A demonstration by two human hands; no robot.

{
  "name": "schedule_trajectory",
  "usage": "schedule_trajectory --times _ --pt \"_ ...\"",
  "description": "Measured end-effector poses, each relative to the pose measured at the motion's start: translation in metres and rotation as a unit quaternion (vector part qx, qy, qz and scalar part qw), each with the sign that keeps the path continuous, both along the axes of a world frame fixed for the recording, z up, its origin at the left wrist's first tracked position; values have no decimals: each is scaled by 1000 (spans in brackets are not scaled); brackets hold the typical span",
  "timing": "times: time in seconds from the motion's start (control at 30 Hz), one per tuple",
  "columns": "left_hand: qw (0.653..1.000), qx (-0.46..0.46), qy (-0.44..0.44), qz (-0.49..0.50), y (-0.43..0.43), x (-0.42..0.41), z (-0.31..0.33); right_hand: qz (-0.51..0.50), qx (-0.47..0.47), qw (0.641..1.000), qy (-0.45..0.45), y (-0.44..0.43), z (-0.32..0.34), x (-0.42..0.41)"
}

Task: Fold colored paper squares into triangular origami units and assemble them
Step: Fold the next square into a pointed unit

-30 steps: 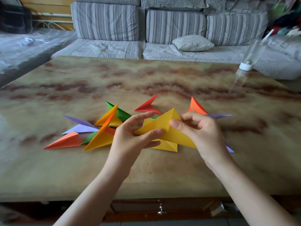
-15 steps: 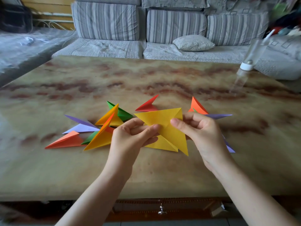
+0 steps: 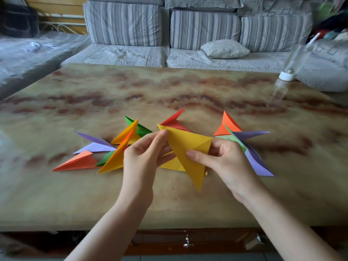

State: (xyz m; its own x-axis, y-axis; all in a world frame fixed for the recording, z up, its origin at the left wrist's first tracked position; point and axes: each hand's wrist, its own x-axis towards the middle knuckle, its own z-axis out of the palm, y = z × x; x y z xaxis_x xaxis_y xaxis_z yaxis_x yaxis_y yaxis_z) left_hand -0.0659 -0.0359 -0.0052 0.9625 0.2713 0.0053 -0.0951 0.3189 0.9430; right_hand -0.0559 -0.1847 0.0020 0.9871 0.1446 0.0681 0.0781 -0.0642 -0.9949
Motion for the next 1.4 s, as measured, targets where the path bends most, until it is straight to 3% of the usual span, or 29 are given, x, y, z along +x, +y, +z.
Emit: schedule_trajectory --times 0.2,0.37,0.5,0.57,0.7,0.9,1.0,1.2,1.4 --pt "999 -29 -20 19 10 2 9 14 -25 999 23 -1 0 -1" --pt "999 -43 8 -1 13 3 10 -30 12 999 15 -1 0 -1" --pt "994 36 41 -99 -5 -5 2 -75 38 996 -3 -1 0 1" --pt "991 82 27 -98 -10 -8 -1 -72 35 997 -6 -1 0 0" --pt "987 136 11 -87 -6 -4 -4 -32 -13 999 -12 -6 3 2" --pt "954 259 -3 -152 -2 -5 -5 28 -68 997 -14 -18 13 4" --pt "954 258 -5 -151 -2 -5 -5 20 -65 997 -36 -13 10 2" --pt "941 284 16 -184 -1 -7 -6 -105 13 993 -54 -25 12 13" --pt "925 324 18 -197 1 -7 -9 -132 52 989 -41 -36 16 16"
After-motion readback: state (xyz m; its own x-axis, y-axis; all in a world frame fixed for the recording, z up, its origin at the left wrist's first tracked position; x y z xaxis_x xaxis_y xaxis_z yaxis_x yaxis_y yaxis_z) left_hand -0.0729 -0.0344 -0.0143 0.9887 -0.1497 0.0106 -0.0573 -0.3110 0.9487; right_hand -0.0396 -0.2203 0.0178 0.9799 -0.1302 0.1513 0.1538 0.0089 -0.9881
